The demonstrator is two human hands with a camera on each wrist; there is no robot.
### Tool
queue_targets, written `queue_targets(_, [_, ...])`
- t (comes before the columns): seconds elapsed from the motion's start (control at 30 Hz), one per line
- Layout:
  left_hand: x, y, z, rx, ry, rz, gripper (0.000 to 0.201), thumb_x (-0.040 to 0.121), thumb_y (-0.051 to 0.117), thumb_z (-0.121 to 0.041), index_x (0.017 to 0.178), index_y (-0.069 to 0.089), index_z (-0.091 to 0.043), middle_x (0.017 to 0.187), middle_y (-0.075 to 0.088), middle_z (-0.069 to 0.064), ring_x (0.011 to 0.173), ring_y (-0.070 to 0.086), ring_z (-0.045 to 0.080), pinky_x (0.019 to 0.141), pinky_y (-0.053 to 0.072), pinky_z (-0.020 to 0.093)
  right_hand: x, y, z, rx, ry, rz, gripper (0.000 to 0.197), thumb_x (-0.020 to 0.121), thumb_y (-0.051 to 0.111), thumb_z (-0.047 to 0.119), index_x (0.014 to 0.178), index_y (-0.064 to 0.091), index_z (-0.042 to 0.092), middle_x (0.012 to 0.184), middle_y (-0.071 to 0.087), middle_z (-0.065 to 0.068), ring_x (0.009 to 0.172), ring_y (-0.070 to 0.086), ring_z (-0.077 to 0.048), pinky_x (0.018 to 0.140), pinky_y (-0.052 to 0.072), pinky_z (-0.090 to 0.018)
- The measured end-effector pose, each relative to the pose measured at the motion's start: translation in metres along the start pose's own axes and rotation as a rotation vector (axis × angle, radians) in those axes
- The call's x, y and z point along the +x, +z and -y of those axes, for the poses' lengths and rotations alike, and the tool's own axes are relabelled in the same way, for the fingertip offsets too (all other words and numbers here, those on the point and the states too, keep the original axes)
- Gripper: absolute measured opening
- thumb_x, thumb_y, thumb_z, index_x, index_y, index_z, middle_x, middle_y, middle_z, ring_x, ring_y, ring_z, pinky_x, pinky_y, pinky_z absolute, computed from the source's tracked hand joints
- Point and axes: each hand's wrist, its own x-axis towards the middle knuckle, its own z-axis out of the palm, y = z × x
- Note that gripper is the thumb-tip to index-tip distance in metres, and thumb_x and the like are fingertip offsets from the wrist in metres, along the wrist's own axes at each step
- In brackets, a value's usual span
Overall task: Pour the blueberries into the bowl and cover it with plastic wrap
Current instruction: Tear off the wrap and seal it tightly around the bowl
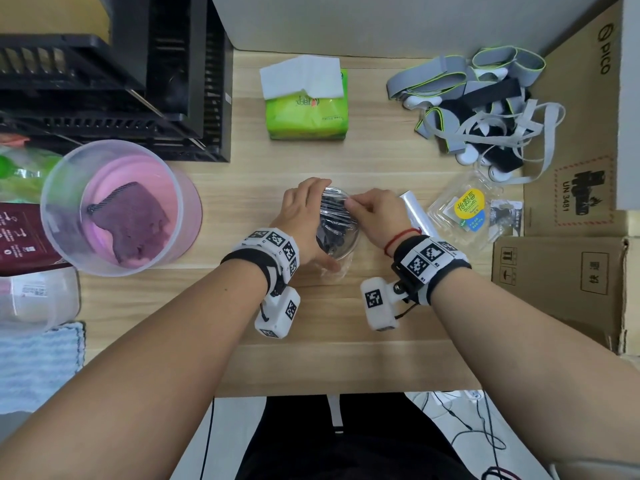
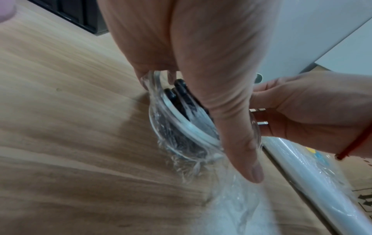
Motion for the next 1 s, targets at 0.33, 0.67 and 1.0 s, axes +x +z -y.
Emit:
queue_targets(0.33, [0.009,-0.005,0.01,-0.232,-0.033,-0.128,0.055,0.083,0.074,-0.037,0.132,0.05,-0.03,0.125,0.057,0.004,0.114,0.052,0.031,0.099,0.042,0.043,-0.006,0.007,-0.003,0.146,0.108,-0.056,0.014,0.085,0.075,0.029,0.08,0.066,0.021,0.073,0.069,0.0,0.064,0.069,-0.025,0.058,0.061,-0.038])
queue_targets(0.67, [0.004,-0.024,0.016,-0.193,-0.301,-0.358,0.017,0.102,0.046,-0.024,0.102,0.058,-0.011,0.096,0.066,0.013,0.086,0.058,0.035,0.072,0.046,0.04,0.006,0.001,0.001,0.176,0.117,-0.017,0.029,0.084,0.071,0.046,0.1,0.067,0.022,0.088,0.069,0.007,0.079,0.068,-0.015,0.077,0.061,-0.04])
queue_targets(1.0, [0.008,-0.026,0.005,-0.225,-0.112,-0.178,0.103,0.076,0.071,-0.061,0.155,0.018,-0.023,0.156,0.023,0.008,0.14,0.032,0.032,0.115,0.031,0.045,-0.006,0.006,-0.008,0.467,0.22,-0.023,0.027,0.092,0.069,0.025,0.07,0.055,0.017,0.063,0.063,0.0,0.056,0.063,-0.012,0.065,0.057,-0.029])
